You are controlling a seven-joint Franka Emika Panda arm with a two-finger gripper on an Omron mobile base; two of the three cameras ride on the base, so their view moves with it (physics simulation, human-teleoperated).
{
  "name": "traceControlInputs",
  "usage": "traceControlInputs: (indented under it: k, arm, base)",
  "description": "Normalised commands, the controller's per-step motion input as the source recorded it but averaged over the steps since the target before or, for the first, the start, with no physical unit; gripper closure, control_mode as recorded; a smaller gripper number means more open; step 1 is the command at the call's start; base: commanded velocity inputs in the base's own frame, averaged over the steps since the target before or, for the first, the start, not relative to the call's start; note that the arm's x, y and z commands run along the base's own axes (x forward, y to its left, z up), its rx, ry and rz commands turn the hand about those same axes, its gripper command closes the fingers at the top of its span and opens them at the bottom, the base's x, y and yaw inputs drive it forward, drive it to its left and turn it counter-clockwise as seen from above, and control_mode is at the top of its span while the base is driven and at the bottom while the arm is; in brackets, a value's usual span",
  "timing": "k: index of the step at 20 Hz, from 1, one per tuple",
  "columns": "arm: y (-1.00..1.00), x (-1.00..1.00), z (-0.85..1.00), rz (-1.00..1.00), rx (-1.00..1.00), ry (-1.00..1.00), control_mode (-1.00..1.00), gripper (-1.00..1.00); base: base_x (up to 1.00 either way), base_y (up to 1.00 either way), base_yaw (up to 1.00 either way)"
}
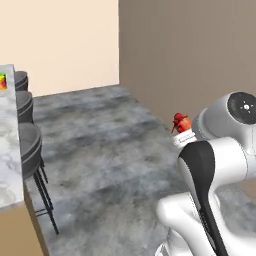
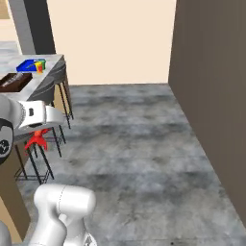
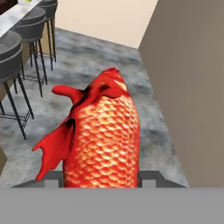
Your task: Gather the lemon and mushroom from the fridge and place them on a tray on the dining counter. Then gather the steak and fish from the fridge and place them on the other tray.
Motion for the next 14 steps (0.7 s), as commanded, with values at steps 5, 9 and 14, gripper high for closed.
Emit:
traceControlInputs:
  k: [5,9,14]
  arm:
    - [0.0,0.0,0.0,0.0,0.0,0.0,1.0,1.0]
    - [0.0,0.0,0.0,0.0,0.0,0.0,1.0,1.0]
    - [0.0,0.0,0.0,0.0,0.0,0.0,1.0,1.0]
  base:
    - [0.79,-0.43,0.36]
    - [0.85,-0.41,0.36]
    - [0.93,-0.4,0.34]
